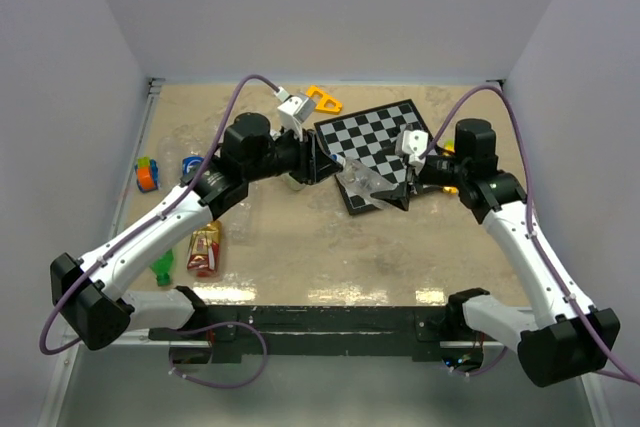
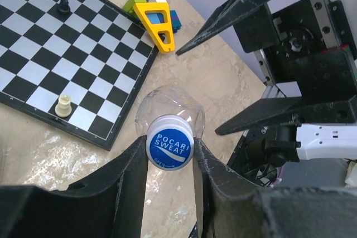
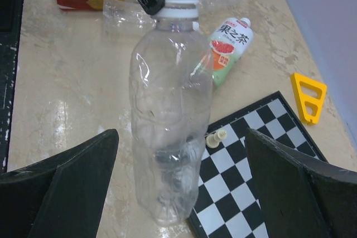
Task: Unscrew the bottle caps
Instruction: Pick up the plastic bottle at the center of the board.
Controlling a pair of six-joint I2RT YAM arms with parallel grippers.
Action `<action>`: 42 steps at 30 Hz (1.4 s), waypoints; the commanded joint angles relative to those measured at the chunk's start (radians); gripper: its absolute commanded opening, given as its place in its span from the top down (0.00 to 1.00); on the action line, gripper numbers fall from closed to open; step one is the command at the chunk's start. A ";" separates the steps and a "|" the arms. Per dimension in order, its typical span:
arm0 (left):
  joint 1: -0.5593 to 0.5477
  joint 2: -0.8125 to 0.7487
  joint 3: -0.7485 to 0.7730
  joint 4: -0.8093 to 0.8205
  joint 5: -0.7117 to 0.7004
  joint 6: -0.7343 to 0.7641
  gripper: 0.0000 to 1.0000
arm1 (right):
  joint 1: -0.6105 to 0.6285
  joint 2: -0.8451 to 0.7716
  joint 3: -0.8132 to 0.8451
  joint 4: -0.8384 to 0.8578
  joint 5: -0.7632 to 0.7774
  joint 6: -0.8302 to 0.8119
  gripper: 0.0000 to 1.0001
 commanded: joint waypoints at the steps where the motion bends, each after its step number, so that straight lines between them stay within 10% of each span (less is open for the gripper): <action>1: -0.007 0.010 0.006 0.107 -0.030 -0.049 1.00 | 0.078 0.035 -0.001 0.075 0.008 0.060 0.02; 18: -0.008 0.019 0.004 0.130 -0.030 -0.122 1.00 | 0.168 0.094 -0.055 0.239 0.251 0.118 0.04; 27: -0.008 0.006 -0.007 0.122 -0.047 -0.122 1.00 | 0.170 0.098 -0.064 0.218 0.219 0.066 0.24; 34: -0.008 0.006 -0.014 0.136 -0.027 -0.131 1.00 | 0.184 0.097 -0.078 0.224 0.193 0.035 0.16; 38: -0.010 0.006 -0.023 0.142 -0.017 -0.135 1.00 | 0.191 0.109 -0.075 0.210 0.186 0.015 0.31; 42: -0.007 0.003 -0.031 0.138 -0.018 -0.132 1.00 | 0.194 0.120 -0.065 0.186 0.146 -0.009 0.74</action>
